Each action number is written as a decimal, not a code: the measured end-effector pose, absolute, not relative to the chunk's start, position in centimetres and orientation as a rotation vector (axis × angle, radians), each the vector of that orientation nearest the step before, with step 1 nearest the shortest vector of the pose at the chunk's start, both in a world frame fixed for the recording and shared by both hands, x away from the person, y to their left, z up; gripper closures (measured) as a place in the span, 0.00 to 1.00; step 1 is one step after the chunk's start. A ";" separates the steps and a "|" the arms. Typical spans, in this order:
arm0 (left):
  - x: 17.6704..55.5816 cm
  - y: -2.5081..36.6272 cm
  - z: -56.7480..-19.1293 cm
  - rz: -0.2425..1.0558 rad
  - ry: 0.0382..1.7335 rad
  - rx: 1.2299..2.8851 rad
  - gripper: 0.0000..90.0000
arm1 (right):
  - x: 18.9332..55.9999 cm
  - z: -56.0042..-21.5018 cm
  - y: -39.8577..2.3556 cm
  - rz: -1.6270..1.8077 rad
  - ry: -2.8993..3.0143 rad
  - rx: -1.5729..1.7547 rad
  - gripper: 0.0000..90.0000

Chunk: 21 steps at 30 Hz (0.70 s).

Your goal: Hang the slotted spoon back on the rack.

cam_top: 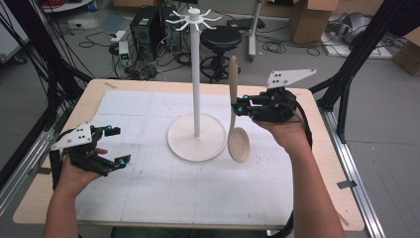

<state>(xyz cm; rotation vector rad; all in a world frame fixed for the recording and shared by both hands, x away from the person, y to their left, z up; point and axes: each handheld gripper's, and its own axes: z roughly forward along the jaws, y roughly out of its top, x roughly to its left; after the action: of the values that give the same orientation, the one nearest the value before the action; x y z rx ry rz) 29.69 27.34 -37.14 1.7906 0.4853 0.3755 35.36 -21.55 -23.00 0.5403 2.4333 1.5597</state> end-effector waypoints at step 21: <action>29.6 27.4 -37.0 0.376 0.481 1.781 0.02 | 38.4 -18.5 -19.3 1.428 2.431 0.572 0.84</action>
<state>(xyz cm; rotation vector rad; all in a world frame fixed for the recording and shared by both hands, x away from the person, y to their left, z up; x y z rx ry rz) 29.61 27.40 -36.99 1.7815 0.4806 0.3758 38.37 -19.30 -18.45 0.5716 2.4313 1.4283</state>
